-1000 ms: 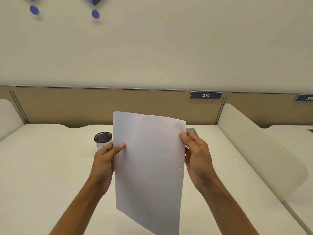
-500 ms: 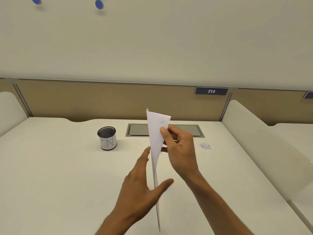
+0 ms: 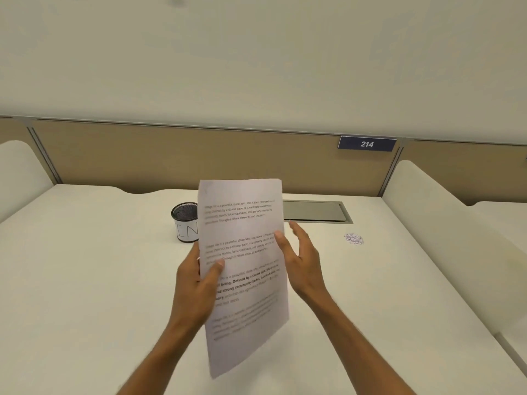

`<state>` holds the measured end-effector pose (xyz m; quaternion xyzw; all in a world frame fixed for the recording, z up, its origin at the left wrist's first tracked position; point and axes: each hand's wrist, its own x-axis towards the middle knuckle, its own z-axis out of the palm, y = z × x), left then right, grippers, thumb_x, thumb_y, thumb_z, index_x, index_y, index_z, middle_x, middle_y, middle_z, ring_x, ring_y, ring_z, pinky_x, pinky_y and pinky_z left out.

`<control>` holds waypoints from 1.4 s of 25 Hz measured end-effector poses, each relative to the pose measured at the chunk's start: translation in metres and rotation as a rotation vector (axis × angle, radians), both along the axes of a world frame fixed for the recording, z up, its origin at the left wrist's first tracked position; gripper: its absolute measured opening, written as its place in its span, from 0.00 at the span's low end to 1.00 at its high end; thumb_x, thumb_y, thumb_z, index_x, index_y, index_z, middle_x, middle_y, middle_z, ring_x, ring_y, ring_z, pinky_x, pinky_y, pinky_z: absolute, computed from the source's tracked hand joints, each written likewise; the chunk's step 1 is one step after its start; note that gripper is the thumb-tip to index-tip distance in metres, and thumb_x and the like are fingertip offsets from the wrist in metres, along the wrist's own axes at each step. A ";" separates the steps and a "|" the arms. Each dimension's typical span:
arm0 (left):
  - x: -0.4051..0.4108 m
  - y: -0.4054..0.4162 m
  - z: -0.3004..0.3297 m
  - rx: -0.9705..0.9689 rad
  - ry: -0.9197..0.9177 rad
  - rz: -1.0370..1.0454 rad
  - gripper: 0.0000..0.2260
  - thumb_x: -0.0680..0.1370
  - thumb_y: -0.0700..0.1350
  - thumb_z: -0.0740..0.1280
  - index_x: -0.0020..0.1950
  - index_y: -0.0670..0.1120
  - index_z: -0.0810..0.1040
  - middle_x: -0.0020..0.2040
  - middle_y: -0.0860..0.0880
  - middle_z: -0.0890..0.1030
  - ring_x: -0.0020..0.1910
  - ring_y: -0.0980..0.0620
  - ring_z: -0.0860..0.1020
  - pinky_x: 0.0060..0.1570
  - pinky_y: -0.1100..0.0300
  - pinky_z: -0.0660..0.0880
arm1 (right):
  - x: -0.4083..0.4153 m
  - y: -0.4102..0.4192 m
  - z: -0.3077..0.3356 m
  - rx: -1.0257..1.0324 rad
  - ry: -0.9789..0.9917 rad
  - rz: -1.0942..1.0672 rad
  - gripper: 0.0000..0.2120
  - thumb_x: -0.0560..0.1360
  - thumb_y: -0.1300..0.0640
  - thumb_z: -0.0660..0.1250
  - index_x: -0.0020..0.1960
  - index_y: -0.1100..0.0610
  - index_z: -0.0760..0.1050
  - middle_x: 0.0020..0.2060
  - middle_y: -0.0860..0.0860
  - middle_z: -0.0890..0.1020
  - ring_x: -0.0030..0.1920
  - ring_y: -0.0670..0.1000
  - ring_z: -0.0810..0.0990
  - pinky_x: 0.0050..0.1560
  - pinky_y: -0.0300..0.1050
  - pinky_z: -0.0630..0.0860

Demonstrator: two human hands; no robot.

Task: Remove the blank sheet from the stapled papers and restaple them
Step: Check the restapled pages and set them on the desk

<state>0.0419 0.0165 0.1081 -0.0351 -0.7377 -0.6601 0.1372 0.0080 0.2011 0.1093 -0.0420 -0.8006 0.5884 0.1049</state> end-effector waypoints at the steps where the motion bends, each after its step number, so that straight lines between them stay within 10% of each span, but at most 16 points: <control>1: -0.003 -0.007 0.001 0.063 -0.048 0.003 0.13 0.79 0.35 0.64 0.58 0.50 0.77 0.50 0.50 0.85 0.44 0.48 0.85 0.39 0.54 0.83 | -0.003 0.004 -0.012 -0.052 -0.125 0.049 0.26 0.78 0.40 0.60 0.73 0.50 0.64 0.67 0.44 0.72 0.65 0.45 0.72 0.64 0.42 0.70; 7: -0.032 -0.055 -0.010 0.163 -0.287 0.037 0.13 0.77 0.33 0.63 0.59 0.46 0.76 0.50 0.48 0.85 0.43 0.43 0.85 0.37 0.51 0.81 | -0.003 -0.008 -0.047 -0.438 -0.270 0.188 0.09 0.79 0.59 0.62 0.52 0.59 0.80 0.48 0.52 0.86 0.45 0.50 0.84 0.44 0.40 0.80; 11: -0.042 -0.094 -0.041 0.152 -0.434 0.061 0.11 0.75 0.35 0.66 0.57 0.45 0.76 0.50 0.47 0.85 0.48 0.42 0.83 0.47 0.48 0.78 | -0.011 -0.041 -0.060 -0.436 -0.233 0.133 0.07 0.79 0.61 0.64 0.51 0.60 0.81 0.45 0.55 0.86 0.45 0.54 0.85 0.50 0.49 0.81; 19: -0.041 -0.184 -0.092 0.054 -0.618 0.242 0.18 0.73 0.31 0.71 0.61 0.42 0.74 0.46 0.44 0.84 0.41 0.45 0.81 0.39 0.54 0.74 | -0.019 -0.126 -0.095 -0.027 -0.304 0.137 0.10 0.74 0.58 0.70 0.55 0.56 0.81 0.41 0.51 0.86 0.43 0.49 0.85 0.50 0.44 0.81; 26: -0.054 -0.245 -0.125 -0.361 -0.527 0.332 0.24 0.73 0.36 0.71 0.67 0.50 0.74 0.58 0.42 0.78 0.54 0.41 0.77 0.56 0.48 0.72 | -0.031 -0.190 -0.124 0.325 -0.364 0.292 0.24 0.74 0.51 0.68 0.69 0.54 0.70 0.50 0.52 0.82 0.52 0.52 0.80 0.55 0.45 0.74; 30: -0.060 -0.252 -0.144 -0.803 -0.552 0.262 0.20 0.77 0.56 0.68 0.68 0.57 0.73 0.76 0.46 0.63 0.76 0.45 0.57 0.71 0.39 0.47 | -0.038 -0.203 -0.136 0.922 -0.197 0.583 0.22 0.77 0.41 0.60 0.61 0.56 0.73 0.54 0.53 0.73 0.55 0.56 0.74 0.48 0.48 0.69; 35: -0.063 -0.272 -0.169 -1.075 -0.550 0.149 0.41 0.67 0.78 0.51 0.77 0.61 0.57 0.80 0.51 0.48 0.78 0.51 0.38 0.63 0.46 0.23 | -0.055 -0.221 -0.150 0.998 -0.128 0.612 0.30 0.77 0.39 0.59 0.75 0.49 0.61 0.76 0.50 0.57 0.75 0.52 0.55 0.70 0.53 0.58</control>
